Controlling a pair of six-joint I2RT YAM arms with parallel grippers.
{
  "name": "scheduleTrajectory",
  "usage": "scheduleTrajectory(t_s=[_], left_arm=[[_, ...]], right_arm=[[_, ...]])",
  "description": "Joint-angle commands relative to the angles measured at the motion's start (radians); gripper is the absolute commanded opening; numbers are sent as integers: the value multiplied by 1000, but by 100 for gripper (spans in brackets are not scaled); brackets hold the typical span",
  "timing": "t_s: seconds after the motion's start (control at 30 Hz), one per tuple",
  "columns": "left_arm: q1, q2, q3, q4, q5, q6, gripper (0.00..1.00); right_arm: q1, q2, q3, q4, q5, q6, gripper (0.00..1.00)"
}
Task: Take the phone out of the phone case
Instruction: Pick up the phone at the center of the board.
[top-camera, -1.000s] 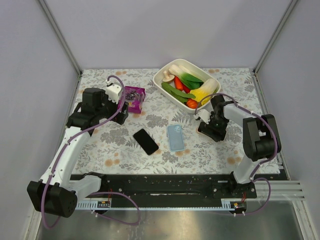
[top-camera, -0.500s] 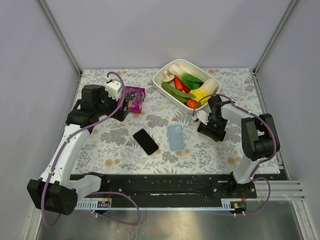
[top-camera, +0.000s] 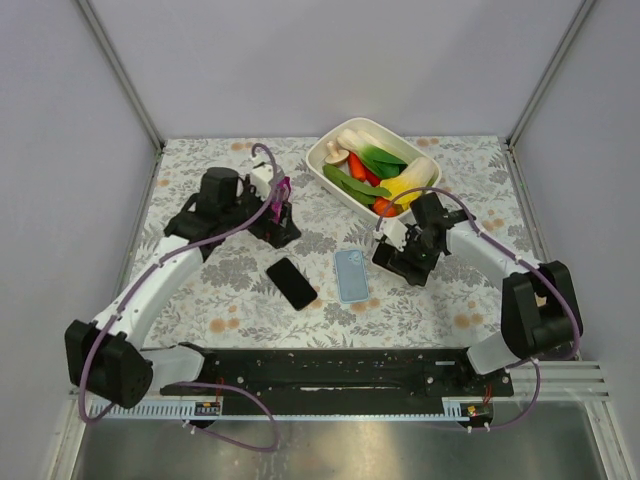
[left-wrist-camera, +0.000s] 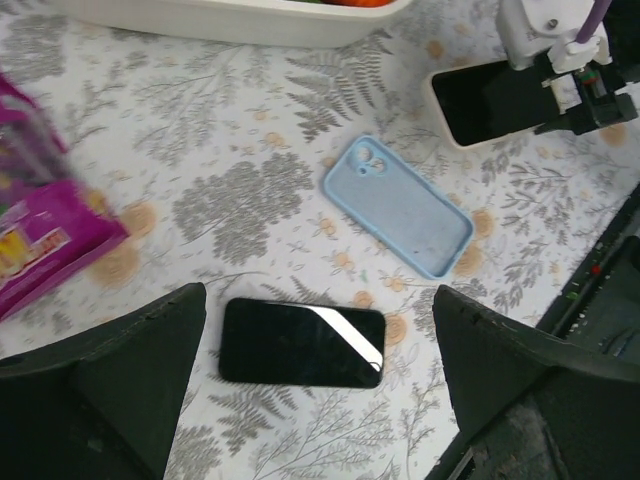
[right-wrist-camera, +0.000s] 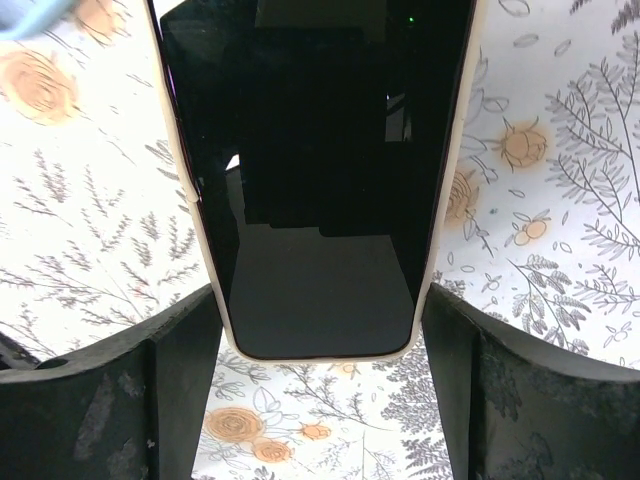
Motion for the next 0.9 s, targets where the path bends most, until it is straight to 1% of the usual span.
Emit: scheduleTrajectory(t_s=[0.0, 0.13, 0.3, 0.4, 0.43, 0.53, 0.73, 0.87], left_arm=[[-57, 84, -14, 146, 99, -112, 99], [-68, 187, -1, 243, 245, -235, 99], [-102, 296, 57, 312, 328, -362, 99], [-133, 348, 94, 333, 332, -428, 99], [-139, 369, 104, 348, 351, -452, 97], [-160, 423, 137, 359, 374, -514, 95], [-192, 483, 169, 364, 369, -542, 94], [-217, 495, 166, 358, 369, -542, 86]], right_arm=[[43, -76, 6, 34, -69, 58, 0], [86, -125, 36, 37, -99, 98, 0], [152, -161, 84, 48, -96, 133, 0], [184, -172, 115, 66, -92, 164, 0], [192, -175, 121, 75, -93, 174, 0], [221, -175, 150, 80, -78, 191, 0], [256, -190, 171, 100, -66, 222, 0], [270, -204, 179, 112, -56, 248, 0]])
